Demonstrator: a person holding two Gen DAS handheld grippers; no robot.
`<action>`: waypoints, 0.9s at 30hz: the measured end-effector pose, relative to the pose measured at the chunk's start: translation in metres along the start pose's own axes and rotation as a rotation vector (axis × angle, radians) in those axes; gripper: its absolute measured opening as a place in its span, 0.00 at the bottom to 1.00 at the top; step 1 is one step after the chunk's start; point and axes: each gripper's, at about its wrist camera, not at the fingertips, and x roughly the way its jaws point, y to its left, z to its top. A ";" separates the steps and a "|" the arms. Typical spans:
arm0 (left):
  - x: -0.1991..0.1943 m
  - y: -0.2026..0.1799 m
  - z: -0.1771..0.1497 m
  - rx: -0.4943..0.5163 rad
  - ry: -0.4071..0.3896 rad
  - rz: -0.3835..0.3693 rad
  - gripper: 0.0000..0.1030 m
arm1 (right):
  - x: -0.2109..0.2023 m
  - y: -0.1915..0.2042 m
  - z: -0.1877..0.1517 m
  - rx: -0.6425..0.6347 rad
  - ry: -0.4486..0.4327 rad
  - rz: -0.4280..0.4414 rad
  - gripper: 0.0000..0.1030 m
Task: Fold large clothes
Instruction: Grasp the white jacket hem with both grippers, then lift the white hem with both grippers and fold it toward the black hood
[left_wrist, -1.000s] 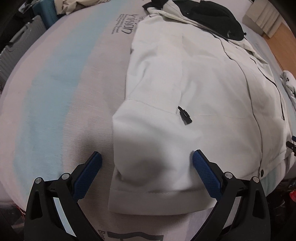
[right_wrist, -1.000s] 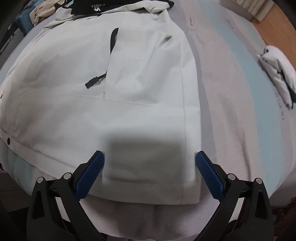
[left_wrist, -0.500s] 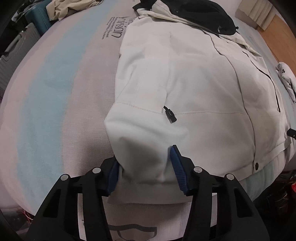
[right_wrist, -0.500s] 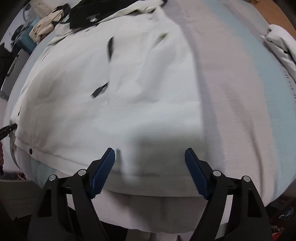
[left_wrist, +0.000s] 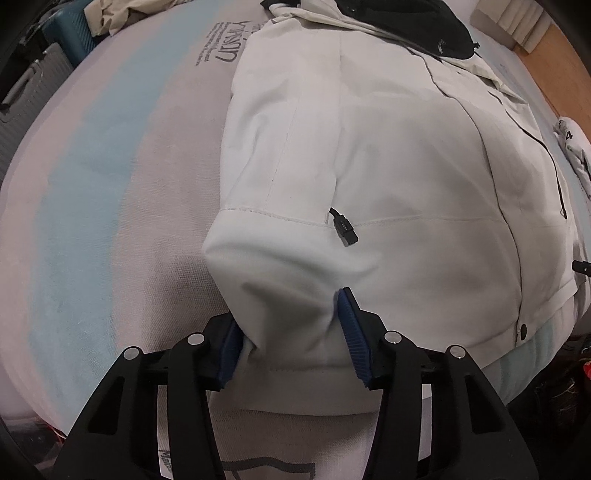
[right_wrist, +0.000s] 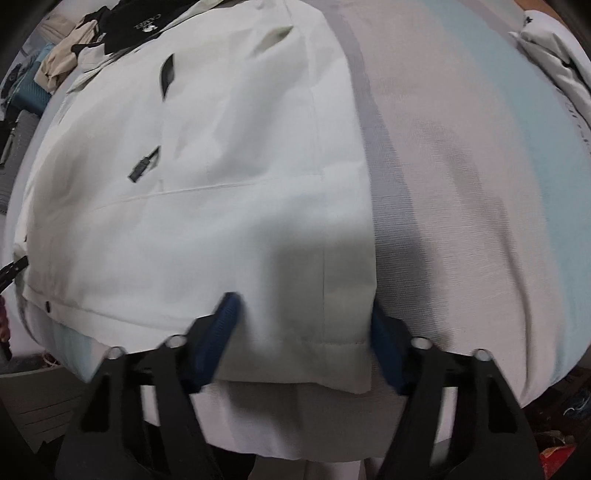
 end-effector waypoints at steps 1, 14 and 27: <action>-0.002 0.001 0.001 -0.007 0.000 -0.007 0.44 | -0.001 -0.003 0.002 -0.003 0.002 -0.002 0.39; -0.007 -0.006 0.002 0.032 0.015 0.025 0.16 | -0.002 -0.006 0.003 -0.075 0.022 -0.014 0.19; 0.002 -0.014 0.005 0.041 0.034 0.093 0.15 | 0.009 0.012 0.000 -0.066 0.025 -0.012 0.14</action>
